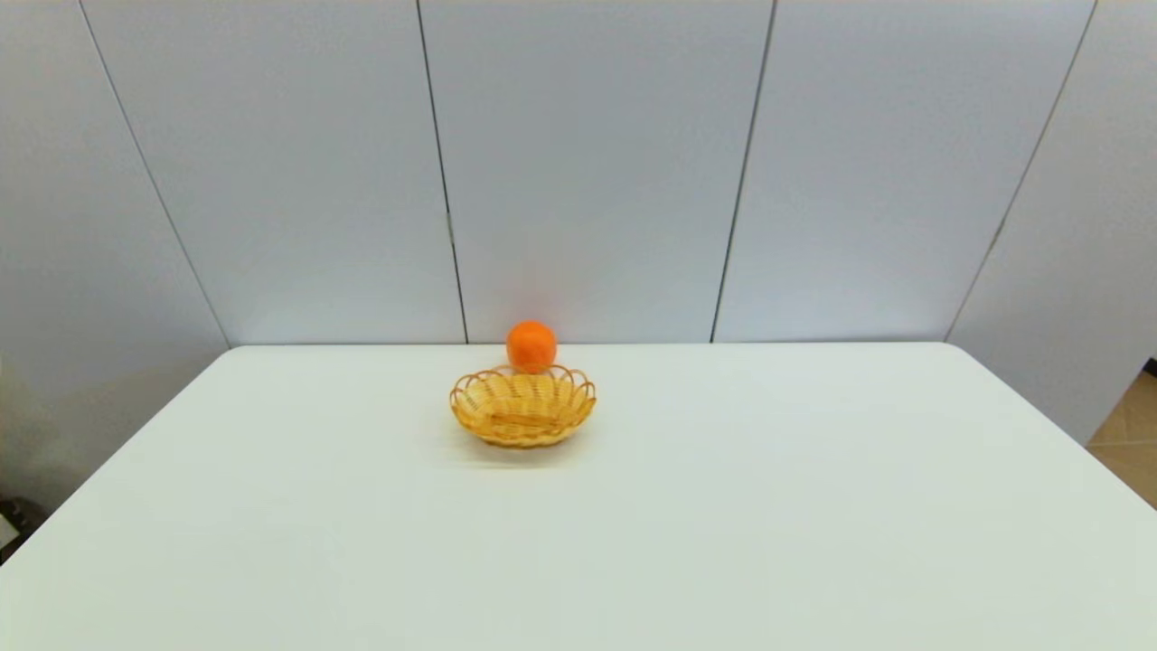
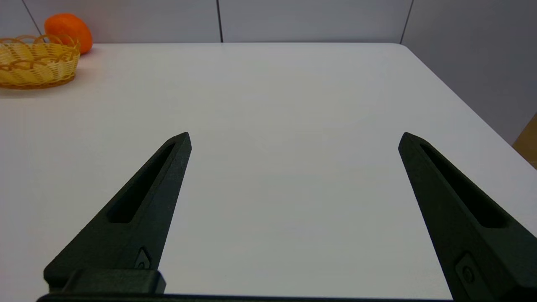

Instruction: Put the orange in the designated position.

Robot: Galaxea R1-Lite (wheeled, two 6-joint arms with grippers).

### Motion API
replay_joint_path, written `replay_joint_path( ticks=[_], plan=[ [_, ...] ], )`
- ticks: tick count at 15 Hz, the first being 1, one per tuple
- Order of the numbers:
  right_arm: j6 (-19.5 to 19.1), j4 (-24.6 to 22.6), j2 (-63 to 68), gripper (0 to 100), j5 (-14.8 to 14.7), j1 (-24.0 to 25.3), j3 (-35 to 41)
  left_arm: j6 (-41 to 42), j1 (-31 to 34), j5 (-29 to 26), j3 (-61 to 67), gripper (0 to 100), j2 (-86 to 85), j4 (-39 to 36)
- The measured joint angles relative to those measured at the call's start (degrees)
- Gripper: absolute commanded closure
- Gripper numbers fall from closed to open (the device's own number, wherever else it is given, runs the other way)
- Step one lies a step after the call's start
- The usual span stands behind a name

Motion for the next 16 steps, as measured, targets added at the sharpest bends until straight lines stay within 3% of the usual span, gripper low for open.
replay_joint_path(
  ticks=[16],
  plan=[
    [0.00, 0.00, 0.00, 0, 0.00, 0.05, 0.00, 0.00, 0.00, -0.02, 0.00, 0, 0.00, 0.00]
  ],
)
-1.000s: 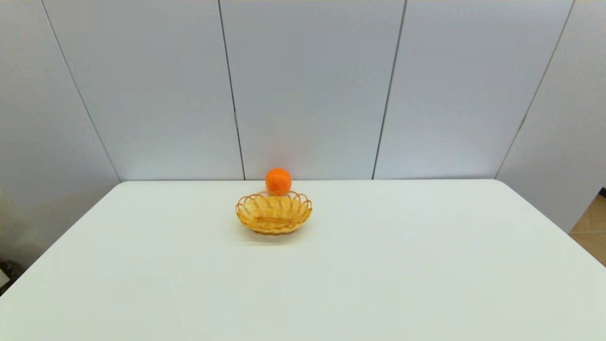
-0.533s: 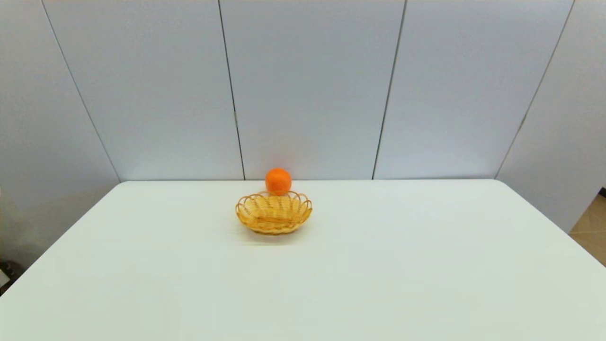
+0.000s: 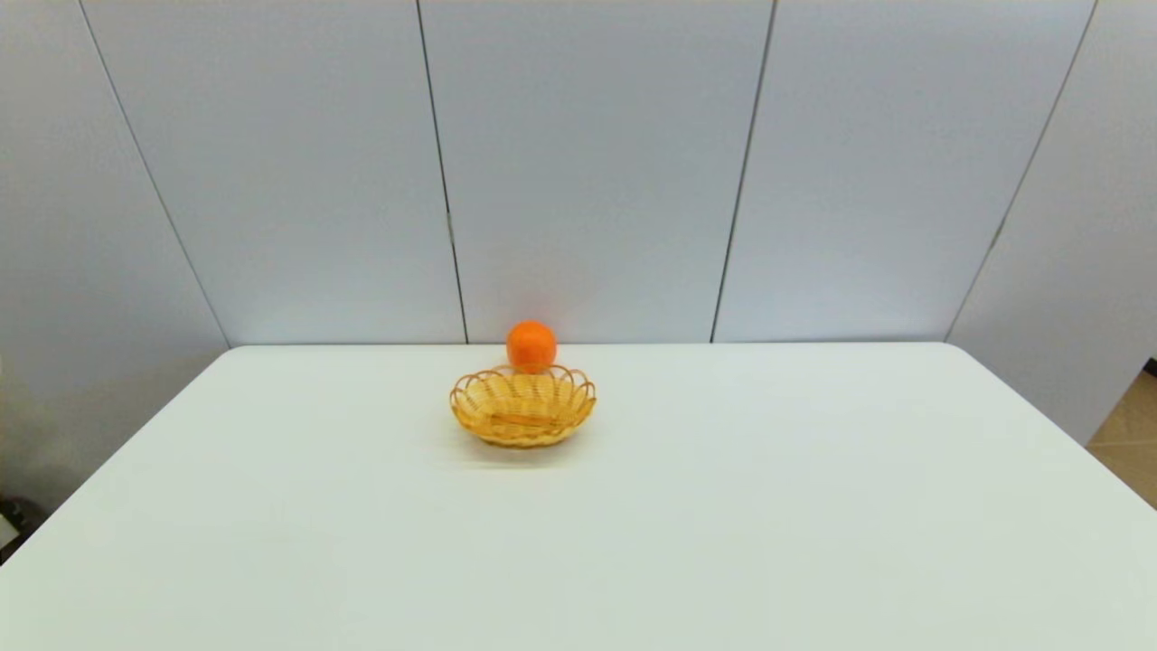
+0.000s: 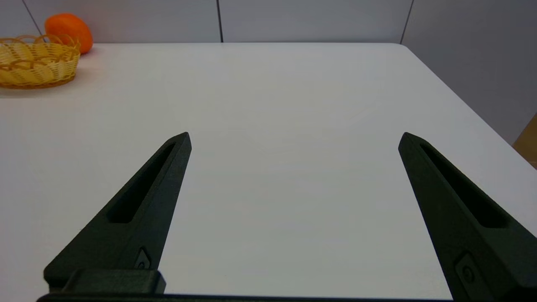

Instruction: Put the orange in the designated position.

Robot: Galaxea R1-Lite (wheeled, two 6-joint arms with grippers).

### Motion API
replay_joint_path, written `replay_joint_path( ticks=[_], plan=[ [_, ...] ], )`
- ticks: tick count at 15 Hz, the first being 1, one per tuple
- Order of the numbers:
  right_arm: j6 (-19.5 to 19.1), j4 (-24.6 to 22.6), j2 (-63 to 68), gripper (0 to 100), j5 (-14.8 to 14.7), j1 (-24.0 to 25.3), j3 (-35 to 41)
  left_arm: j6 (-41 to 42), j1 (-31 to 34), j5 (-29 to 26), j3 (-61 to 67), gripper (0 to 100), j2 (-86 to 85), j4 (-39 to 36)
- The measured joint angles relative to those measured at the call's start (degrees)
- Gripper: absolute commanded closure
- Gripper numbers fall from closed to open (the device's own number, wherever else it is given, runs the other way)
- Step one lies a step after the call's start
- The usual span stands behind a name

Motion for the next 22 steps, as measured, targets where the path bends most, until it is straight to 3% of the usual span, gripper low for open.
replay_joint_path(
  ticks=[22],
  plan=[
    [0.00, 0.02, 0.00, 0, 0.00, 0.00, 0.00, 0.00, 0.00, 0.02, 0.00, 0, 0.00, 0.00]
  ],
)
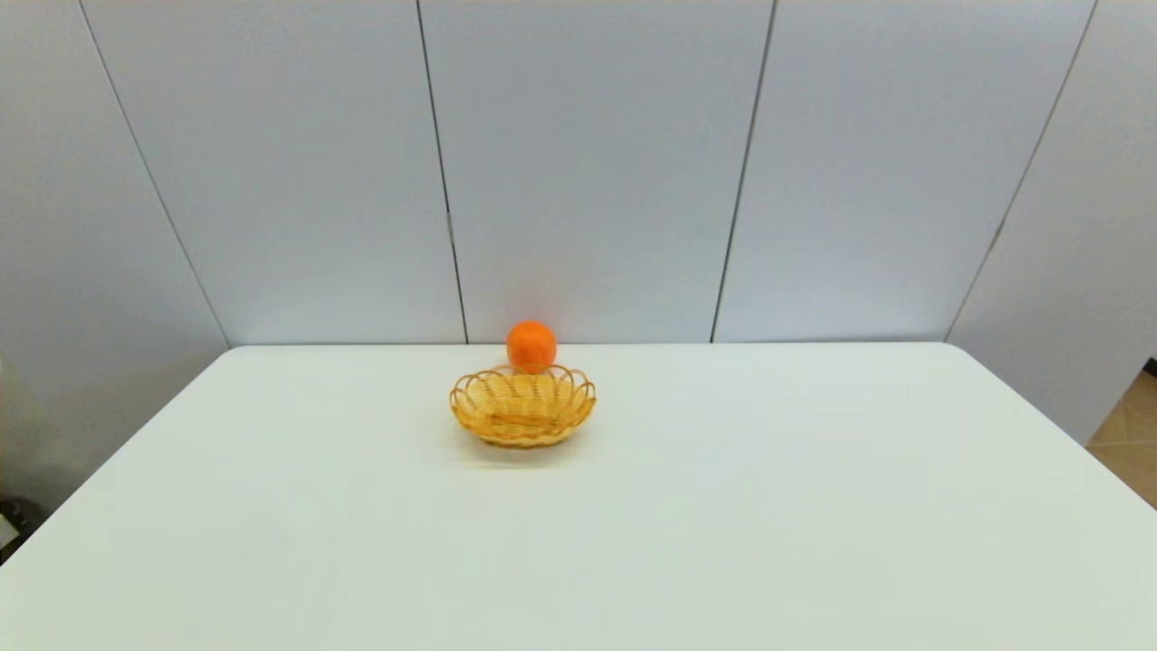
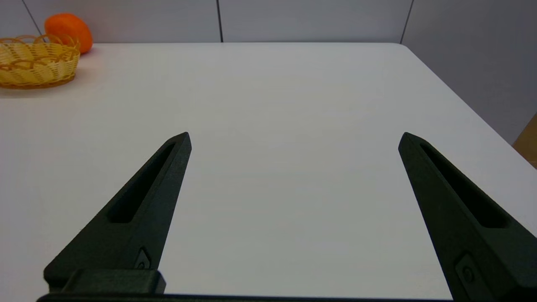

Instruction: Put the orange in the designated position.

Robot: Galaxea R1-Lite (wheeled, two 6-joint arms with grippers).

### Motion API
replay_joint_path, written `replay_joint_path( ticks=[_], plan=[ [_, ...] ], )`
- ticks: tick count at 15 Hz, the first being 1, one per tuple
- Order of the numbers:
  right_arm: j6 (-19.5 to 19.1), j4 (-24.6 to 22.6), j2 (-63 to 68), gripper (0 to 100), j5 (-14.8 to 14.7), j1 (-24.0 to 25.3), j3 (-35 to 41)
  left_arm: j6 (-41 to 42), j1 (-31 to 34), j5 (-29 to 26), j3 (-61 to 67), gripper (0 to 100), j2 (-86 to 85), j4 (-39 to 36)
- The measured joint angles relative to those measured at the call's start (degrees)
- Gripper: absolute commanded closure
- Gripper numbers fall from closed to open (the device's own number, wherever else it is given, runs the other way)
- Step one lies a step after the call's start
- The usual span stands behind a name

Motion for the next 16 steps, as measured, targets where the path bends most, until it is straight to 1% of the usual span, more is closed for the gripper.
replay_joint_path(
  ticks=[16],
  plan=[
    [-0.06, -0.07, 0.00, 0, 0.00, -0.05, 0.00, 0.00, 0.00, -0.02, 0.00, 0, 0.00, 0.00]
  ],
)
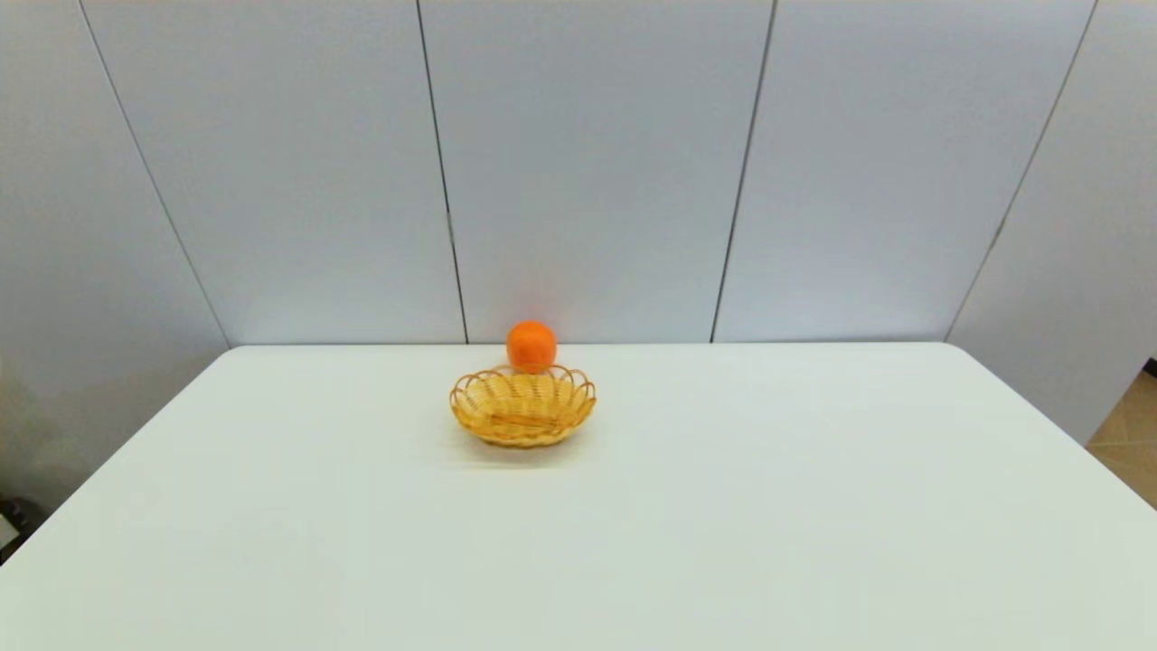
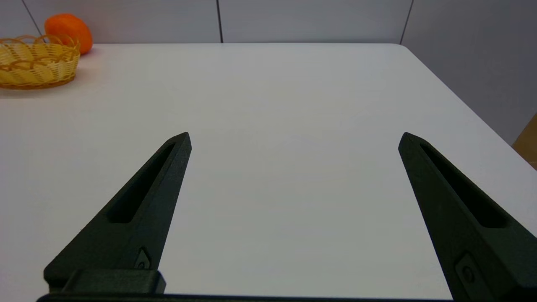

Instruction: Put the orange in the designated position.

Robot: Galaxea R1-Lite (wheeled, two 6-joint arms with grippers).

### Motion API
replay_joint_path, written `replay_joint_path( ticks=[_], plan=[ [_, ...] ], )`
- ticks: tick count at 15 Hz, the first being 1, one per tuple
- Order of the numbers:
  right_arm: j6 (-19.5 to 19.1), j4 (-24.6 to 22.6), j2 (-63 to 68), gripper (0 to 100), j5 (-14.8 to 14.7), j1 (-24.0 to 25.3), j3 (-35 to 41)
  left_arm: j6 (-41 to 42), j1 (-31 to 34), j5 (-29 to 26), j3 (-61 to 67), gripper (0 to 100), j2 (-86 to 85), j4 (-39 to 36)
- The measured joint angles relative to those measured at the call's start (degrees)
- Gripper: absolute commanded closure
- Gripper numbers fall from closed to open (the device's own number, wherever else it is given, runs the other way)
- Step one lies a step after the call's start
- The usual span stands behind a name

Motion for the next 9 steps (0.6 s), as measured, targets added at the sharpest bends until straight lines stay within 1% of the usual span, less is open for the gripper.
replay_joint_path(
  ticks=[9],
  plan=[
    [0.20, -0.02, 0.00, 0, 0.00, 0.02, 0.00, 0.00, 0.00, 0.00, 0.00, 0, 0.00, 0.00]
  ],
)
